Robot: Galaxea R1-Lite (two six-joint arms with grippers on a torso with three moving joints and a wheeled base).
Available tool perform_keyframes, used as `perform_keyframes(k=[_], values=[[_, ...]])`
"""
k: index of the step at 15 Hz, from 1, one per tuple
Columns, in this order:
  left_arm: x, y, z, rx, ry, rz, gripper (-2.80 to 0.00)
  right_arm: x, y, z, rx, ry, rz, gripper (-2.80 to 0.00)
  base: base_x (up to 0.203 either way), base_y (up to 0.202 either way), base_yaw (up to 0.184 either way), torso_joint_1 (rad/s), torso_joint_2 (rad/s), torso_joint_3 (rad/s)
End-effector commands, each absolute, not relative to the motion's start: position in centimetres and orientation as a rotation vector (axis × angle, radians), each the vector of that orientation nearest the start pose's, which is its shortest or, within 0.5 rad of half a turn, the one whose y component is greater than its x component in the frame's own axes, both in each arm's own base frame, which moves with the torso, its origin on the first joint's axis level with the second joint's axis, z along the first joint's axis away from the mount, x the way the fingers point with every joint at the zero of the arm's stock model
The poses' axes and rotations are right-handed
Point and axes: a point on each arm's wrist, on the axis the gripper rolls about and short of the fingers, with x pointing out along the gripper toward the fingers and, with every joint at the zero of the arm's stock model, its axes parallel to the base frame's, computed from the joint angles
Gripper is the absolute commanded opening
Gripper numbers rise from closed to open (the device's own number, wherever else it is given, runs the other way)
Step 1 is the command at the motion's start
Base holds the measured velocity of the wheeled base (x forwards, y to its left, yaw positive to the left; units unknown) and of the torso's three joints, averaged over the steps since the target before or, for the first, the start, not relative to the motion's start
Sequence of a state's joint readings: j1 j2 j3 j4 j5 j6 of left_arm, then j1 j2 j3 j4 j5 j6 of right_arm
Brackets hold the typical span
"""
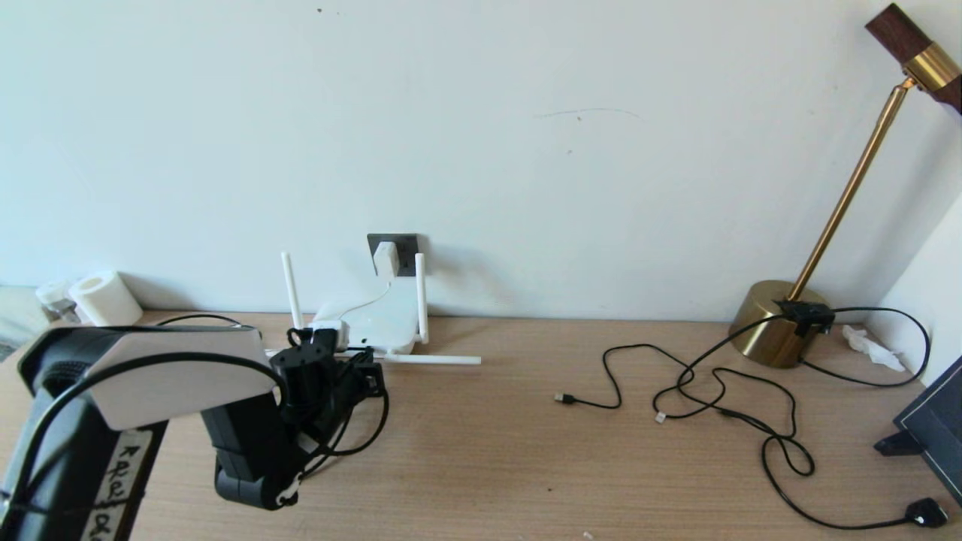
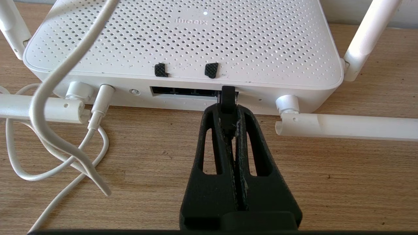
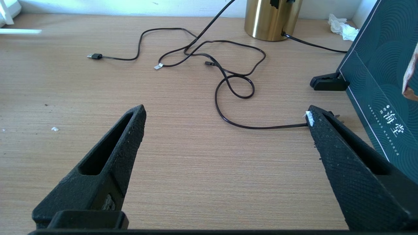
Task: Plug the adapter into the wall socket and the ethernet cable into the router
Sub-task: Plug cable into router interface
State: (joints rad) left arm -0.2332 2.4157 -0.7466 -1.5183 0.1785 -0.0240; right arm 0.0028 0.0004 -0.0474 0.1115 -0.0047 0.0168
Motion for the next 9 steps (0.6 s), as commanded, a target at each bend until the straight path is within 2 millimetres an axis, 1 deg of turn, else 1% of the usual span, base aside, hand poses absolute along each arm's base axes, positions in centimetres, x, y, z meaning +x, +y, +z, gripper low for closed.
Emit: perform_keyframes(k=[1,2,3,9], values=[[37.41,-8.47,0.07,0.004,0.144,-0.052,-2.8,-2.67,-0.02,7.71,0.017,0.066,-0.002,0.0,0.0,0.0,0.0,0.0,0.0,0.0],[37.38,-8.47,-0.01,0.005,0.147,-0.052,-2.8,-2.68,-0.02,7.71,0.017,0.064,-0.002,0.0,0.0,0.0,0.0,0.0,0.0,0.0],[37.36,-8.46,-0.04,0.005,0.149,-0.053,0.0,-2.68,-0.02,7.71,0.017,0.065,-0.002,0.0,0.0,0.0,0.0,0.0,0.0,0.0],[36.82,-8.37,-0.23,0.008,0.17,-0.052,0.0,-2.67,-0.02,7.71,0.017,0.066,-0.002,0.0,0.0,0.0,0.0,0.0,0.0,0.0]])
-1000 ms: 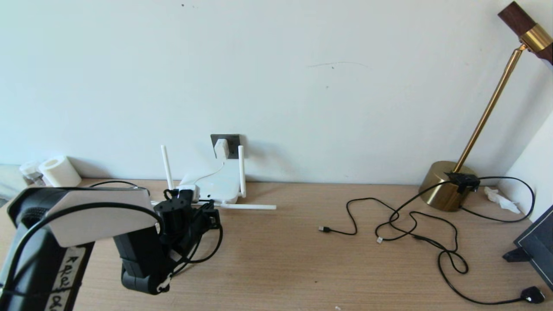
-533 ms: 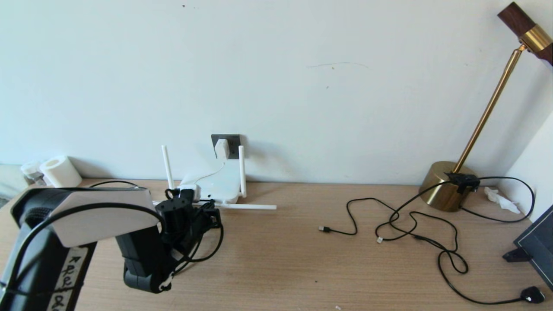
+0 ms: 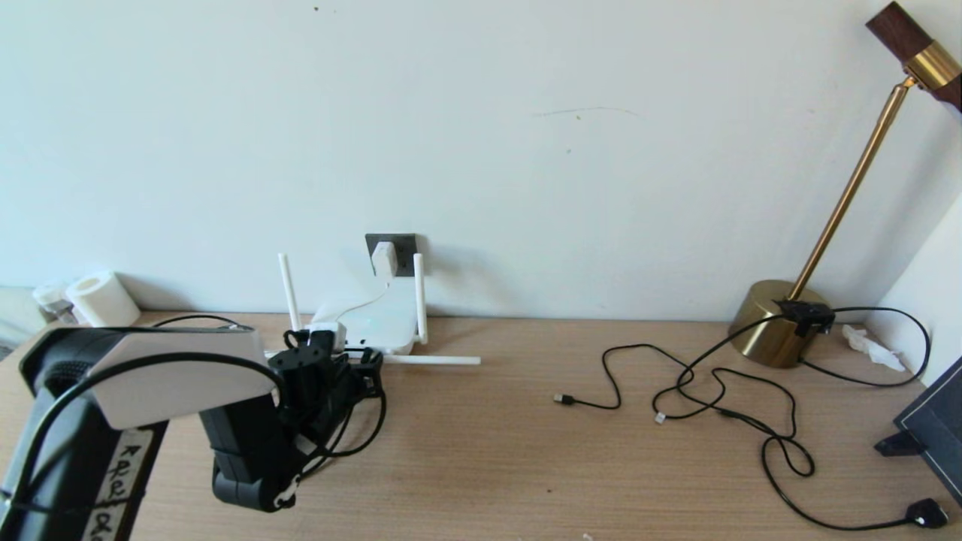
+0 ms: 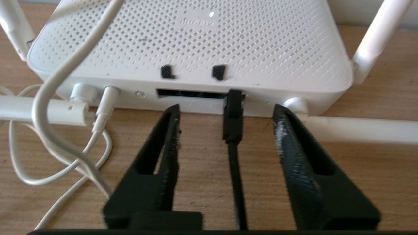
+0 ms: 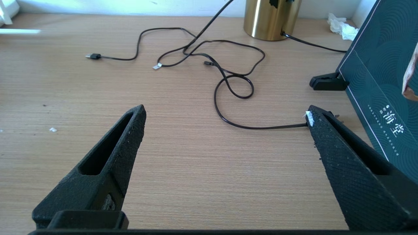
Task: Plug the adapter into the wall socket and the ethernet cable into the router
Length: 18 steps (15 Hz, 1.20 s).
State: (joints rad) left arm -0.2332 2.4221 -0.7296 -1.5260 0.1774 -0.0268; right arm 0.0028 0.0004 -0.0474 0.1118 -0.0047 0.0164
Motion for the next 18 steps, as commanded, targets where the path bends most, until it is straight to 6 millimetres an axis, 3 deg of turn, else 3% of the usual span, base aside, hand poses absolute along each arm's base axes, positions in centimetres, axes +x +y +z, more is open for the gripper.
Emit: perform_keyframes(k=[1,4,9,10,12,15,16,18], values=[[36.4,-8.3,-0.2,0.01,0.181,-0.052,0.0,-2.7,0.0,7.7,0.017,0.066,-0.002,0.0,0.0,0.0,0.0,0.0,0.0,0.0],[34.4,-8.2,1.1,0.013,0.2,-0.064,0.0,-2.7,0.0,7.7,0.017,0.065,-0.002,0.0,0.0,0.0,0.0,0.0,0.0,0.0],[30.3,-8.7,8.2,-0.013,0.062,-0.113,0.0,-2.7,0.0,7.7,0.017,0.066,-0.002,0.0,0.0,0.0,0.0,0.0,0.0,0.0],[29.0,-8.9,9.7,-0.02,0.027,-0.128,-2.8,-2.7,0.0,7.7,0.017,0.066,-0.002,0.0,0.0,0.0,0.0,0.0,0.0,0.0],[26.2,-9.5,13.0,-0.042,-0.063,-0.144,-2.8,-2.7,0.0,7.7,0.017,0.064,-0.002,0.0,0.0,0.0,0.0,0.0,0.0,0.0],[19.6,-9.9,19.2,-0.106,-0.283,-0.194,-2.8,-2.7,0.0,7.7,0.017,0.065,-0.002,0.0,0.0,0.0,0.0,0.0,0.0,0.0],[17.0,-9.1,20.5,-0.129,-0.328,-0.195,-2.8,-2.7,0.0,7.7,0.017,0.066,-0.002,0.0,0.0,0.0,0.0,0.0,0.0,0.0],[11.8,-6.5,20.3,-0.148,-0.333,-0.183,-2.8,-2.7,0.0,7.7,0.011,0.065,-0.002,0.0,0.0,0.0,0.0,0.0,0.0,0.0]])
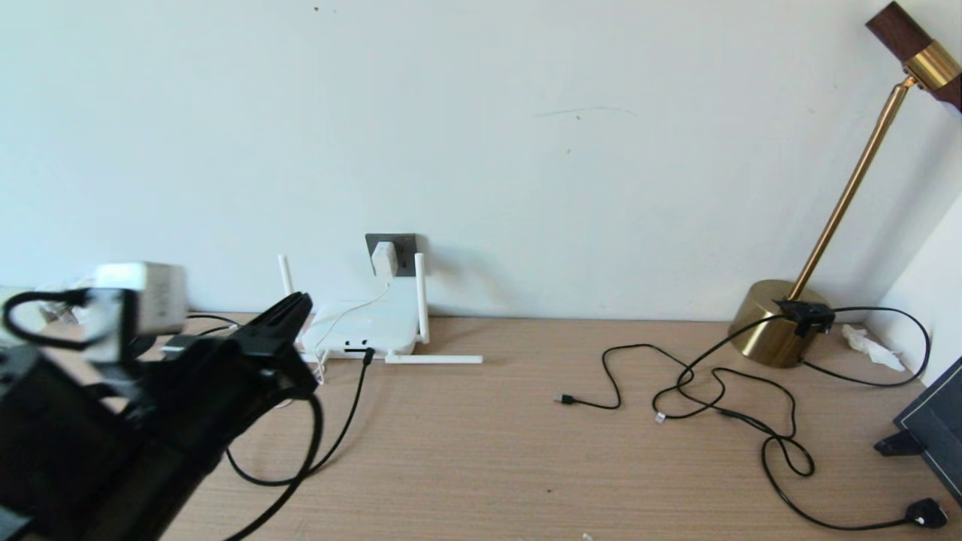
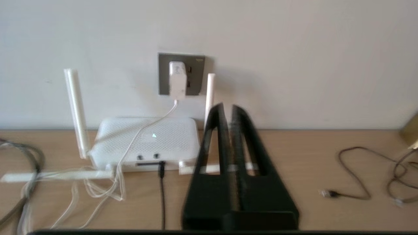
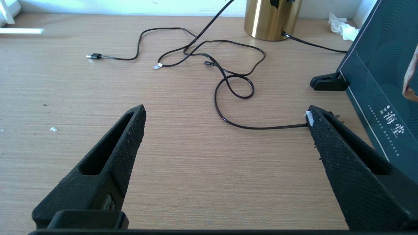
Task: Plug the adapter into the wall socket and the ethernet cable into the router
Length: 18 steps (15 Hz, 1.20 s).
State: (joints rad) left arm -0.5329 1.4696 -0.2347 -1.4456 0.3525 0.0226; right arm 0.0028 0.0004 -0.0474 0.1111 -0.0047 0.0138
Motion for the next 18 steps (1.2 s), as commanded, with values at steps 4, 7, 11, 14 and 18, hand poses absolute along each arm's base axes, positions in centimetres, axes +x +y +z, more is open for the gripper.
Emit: perform_keyframes(k=[4,7,11,14,18], values=[[5.5,-2.5,15.8,-0.053,-0.085,-0.169,-2.8,-2.7,0.0,7.7,0.017,0.066,-0.002,0.0,0.0,0.0,0.0,0.0,0.0,0.0],[2.6,-1.0,9.6,0.178,0.417,-0.306,-2.8,-2.7,0.0,7.7,0.017,0.064,-0.002,0.0,0.0,0.0,0.0,0.0,0.0,0.0],[0.8,0.2,8.9,0.2,0.449,-0.058,-2.8,-2.7,0.0,7.7,0.017,0.066,-0.002,0.0,0.0,0.0,0.0,0.0,0.0,0.0],[-1.9,0.3,8.5,0.203,0.15,-0.005,-2.8,-2.7,0.0,7.7,0.015,0.064,-0.003,0.0,0.0,0.0,0.0,0.0,0.0,0.0],[-2.4,0.0,7.6,0.08,-0.003,-0.038,-2.8,-2.7,0.0,7.7,0.018,0.064,-0.002,0.0,0.0,0.0,0.0,0.0,0.0,0.0]])
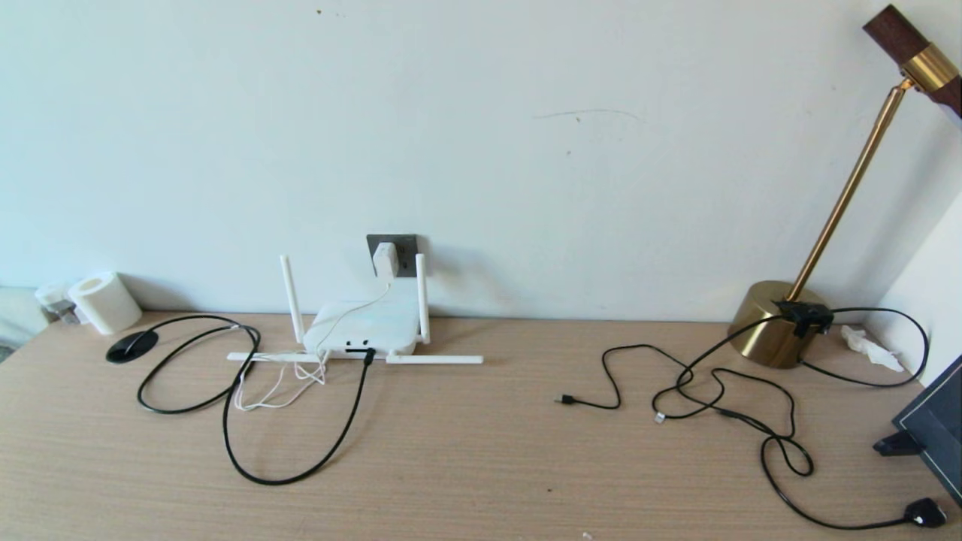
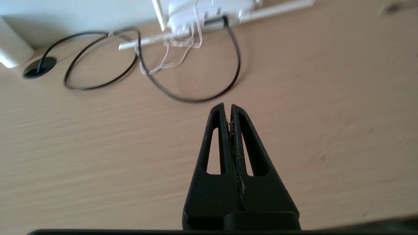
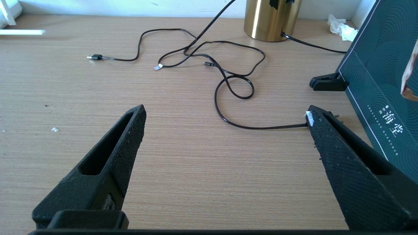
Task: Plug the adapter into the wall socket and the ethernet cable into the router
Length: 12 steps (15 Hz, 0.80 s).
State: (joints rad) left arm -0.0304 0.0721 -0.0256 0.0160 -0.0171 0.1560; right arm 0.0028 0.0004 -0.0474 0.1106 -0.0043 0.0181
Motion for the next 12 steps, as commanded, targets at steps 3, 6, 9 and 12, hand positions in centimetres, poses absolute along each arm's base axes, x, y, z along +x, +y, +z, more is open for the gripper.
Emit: perform_keyframes(k=[3,6,9,12], values=[[-2.27,0.0,7.5,-0.037,0.002,-0.004,-2.8,-2.67,-0.02,7.68,0.015,0.064,-0.004,0.0,0.0,0.0,0.0,0.0,0.0,0.0],[-2.27,0.01,7.52,-0.037,0.0,-0.003,-2.8,-2.66,-0.02,7.7,0.013,0.063,-0.002,0.0,0.0,0.0,0.0,0.0,0.0,0.0],[-2.27,0.01,7.52,-0.037,0.0,-0.003,-2.8,-2.63,-0.03,7.66,0.019,0.062,-0.009,0.0,0.0,0.0,0.0,0.0,0.0,0.0],[-2.27,0.01,7.52,-0.037,0.0,-0.003,-2.8,-2.5,-0.08,7.75,0.033,0.027,-0.028,0.0,0.0,0.0,0.0,0.0,0.0,0.0]])
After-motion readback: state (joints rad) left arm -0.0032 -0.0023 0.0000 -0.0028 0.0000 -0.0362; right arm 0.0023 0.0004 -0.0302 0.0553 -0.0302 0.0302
